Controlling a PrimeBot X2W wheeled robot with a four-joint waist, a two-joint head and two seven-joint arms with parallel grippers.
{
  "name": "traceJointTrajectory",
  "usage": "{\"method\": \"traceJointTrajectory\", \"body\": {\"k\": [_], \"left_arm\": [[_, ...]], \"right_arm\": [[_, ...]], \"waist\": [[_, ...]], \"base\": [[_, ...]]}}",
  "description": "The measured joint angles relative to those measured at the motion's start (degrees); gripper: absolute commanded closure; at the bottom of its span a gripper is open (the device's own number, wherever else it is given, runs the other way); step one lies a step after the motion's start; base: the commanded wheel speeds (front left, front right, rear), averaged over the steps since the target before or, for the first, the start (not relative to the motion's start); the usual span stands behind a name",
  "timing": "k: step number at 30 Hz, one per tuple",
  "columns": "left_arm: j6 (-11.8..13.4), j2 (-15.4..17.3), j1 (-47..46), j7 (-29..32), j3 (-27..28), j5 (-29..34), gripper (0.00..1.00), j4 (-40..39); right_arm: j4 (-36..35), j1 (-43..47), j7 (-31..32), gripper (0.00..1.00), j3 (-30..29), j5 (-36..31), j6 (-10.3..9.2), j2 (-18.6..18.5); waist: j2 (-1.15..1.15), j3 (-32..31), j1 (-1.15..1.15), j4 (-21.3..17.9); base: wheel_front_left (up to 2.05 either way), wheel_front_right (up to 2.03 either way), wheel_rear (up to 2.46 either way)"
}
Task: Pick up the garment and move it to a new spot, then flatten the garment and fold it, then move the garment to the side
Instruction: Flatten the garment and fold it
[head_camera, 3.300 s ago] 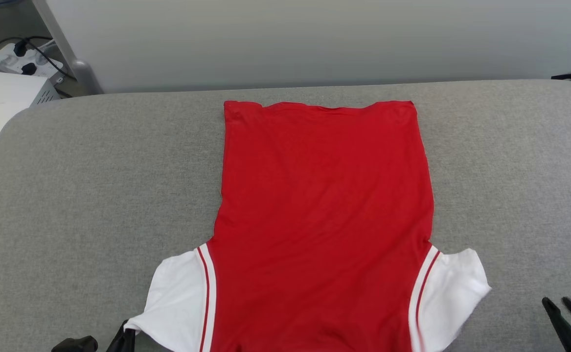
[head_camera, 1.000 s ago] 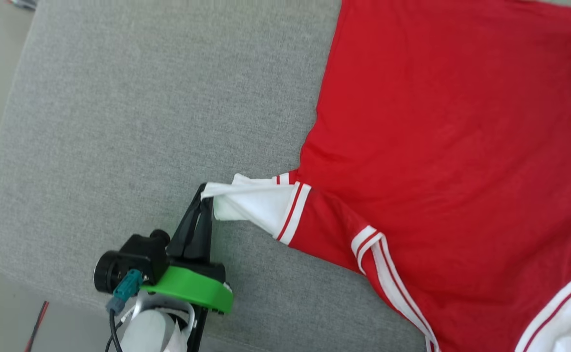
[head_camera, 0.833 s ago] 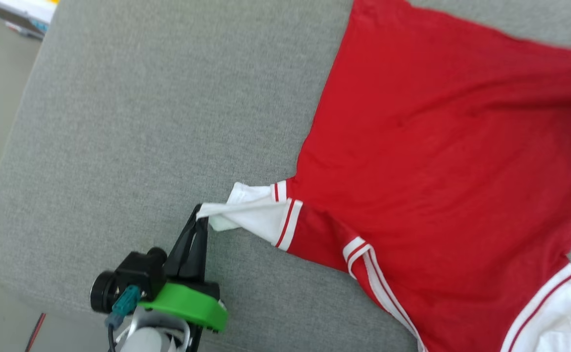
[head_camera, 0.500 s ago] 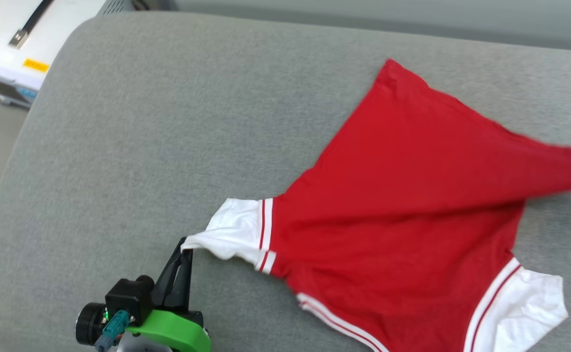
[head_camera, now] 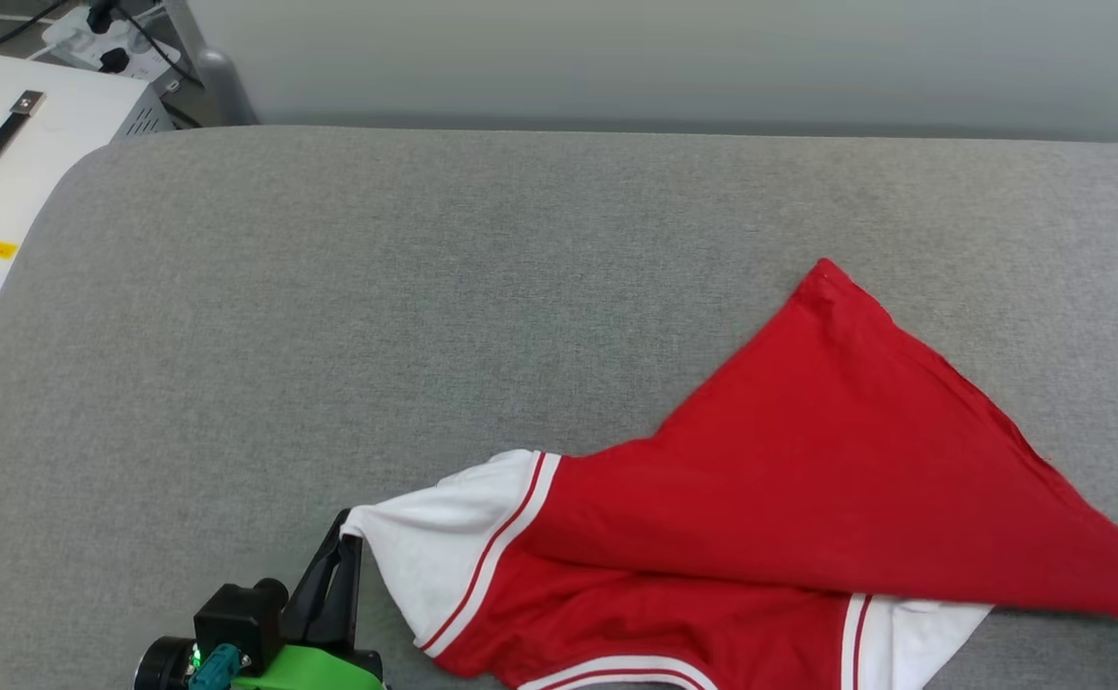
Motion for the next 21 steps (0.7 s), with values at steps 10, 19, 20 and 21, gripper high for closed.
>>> {"method": "traceJointTrajectory", "body": {"k": [10,19,20,21], "left_arm": [[0.0,0.49,-0.07,0.01,-0.18,-0.66,1.0,0.88],[0.01,0.89,-0.18,0.0,-0.52,-0.67,1.0,0.98],[0.01,0.89,-0.21,0.0,-0.63,-0.67,1.0,0.94],[0.01,0.89,-0.24,0.0,-0.74,-0.67,1.0,0.91]], "right_arm": [[1.24,10.67,-1.22,1.0,-5.3,-1.55,0.0,9.06],[-3.64,7.55,-5.69,0.0,-12.99,-6.02,0.0,10.9],[-4.91,6.32,-6.34,0.0,-14.03,-6.81,0.0,10.66],[-6.05,5.26,-6.52,0.0,-14.65,-7.56,0.0,10.33]], "waist": [[0.0,0.11,0.0,-1.65],[0.0,-0.05,0.0,-1.6],[0.0,0.06,0.0,-1.46],[0.0,0.19,0.0,-1.32]], "base": [[0.0,0.0,0.0],[0.0,0.0,0.0],[0.0,0.0,0.0],[0.0,0.0,0.0]]}}
